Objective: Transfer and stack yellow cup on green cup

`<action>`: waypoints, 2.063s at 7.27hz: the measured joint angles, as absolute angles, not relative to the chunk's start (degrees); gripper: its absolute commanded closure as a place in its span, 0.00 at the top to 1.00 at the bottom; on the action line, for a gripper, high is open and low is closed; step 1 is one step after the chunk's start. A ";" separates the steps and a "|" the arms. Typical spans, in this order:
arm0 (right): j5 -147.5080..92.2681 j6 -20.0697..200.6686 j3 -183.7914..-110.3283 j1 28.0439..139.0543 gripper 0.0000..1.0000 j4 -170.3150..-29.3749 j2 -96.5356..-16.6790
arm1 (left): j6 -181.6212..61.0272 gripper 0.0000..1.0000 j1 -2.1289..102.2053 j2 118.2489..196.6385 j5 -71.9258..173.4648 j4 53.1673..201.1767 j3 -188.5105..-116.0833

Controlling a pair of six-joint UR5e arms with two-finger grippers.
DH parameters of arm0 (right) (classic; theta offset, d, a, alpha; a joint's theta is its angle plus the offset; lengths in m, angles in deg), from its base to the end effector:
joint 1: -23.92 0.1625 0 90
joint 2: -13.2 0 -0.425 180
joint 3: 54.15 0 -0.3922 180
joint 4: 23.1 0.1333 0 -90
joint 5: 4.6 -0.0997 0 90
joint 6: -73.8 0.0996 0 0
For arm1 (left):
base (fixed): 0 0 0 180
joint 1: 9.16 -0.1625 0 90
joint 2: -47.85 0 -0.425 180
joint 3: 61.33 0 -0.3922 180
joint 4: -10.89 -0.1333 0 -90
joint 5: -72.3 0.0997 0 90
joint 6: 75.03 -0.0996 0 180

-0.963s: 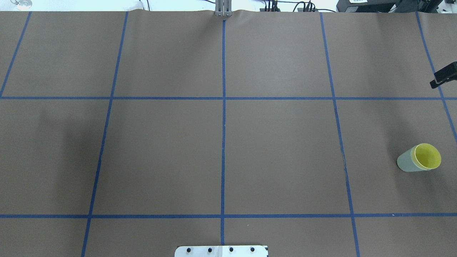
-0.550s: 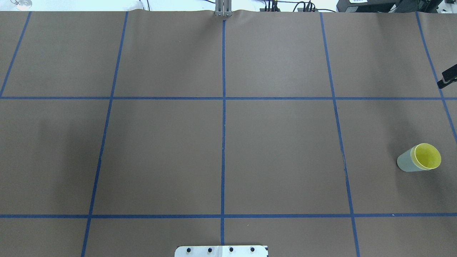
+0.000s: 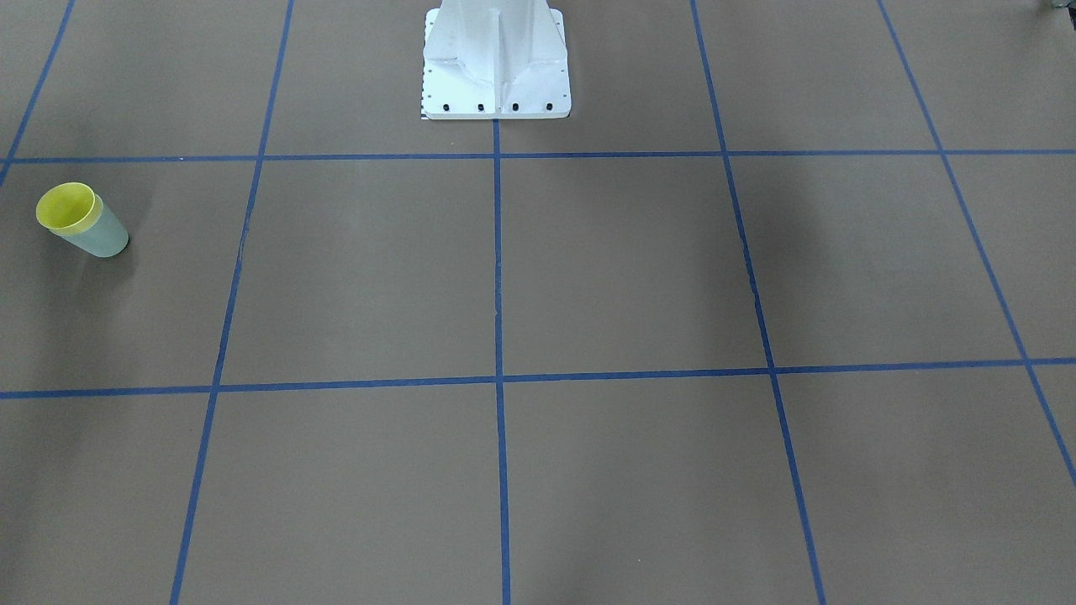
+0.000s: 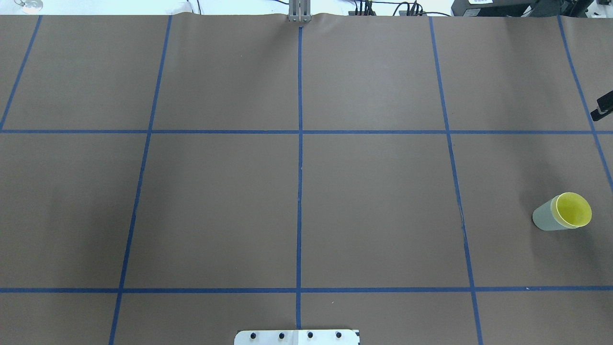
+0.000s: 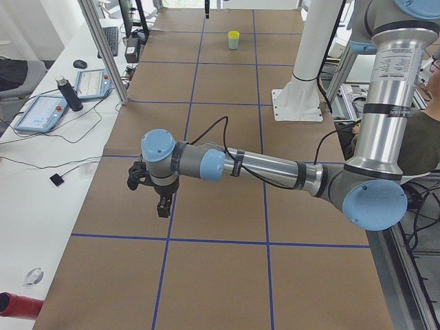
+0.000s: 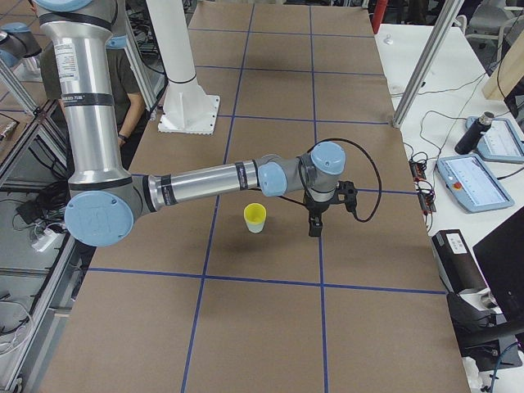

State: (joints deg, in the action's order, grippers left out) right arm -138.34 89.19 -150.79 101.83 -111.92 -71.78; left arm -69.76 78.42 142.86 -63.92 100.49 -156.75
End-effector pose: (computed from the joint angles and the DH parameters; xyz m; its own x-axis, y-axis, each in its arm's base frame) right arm -0.0489 -0.5361 0.5546 0.7043 -0.0377 0.7089 0.0179 0.9992 0.0354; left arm -0.0388 -0.5351 0.5654 0.6869 0.0638 -0.7240 0.0216 0.9939 0.1081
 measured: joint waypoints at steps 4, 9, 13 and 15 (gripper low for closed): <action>-138.70 89.47 -150.48 102.54 1.00 -111.72 -72.46 | -69.60 1.00 77.39 143.60 -63.87 95.84 -157.76; -138.57 89.70 -150.11 103.89 1.00 -111.26 -73.14 | -69.62 1.00 75.10 144.20 -64.06 95.51 -157.32; -138.16 89.96 -149.79 104.14 1.00 -111.51 -73.18 | -69.50 1.00 74.71 144.37 -64.33 95.50 -157.55; -137.87 89.97 -150.24 105.06 1.00 -111.52 -73.28 | -69.76 1.00 74.48 144.93 -64.24 95.71 -157.86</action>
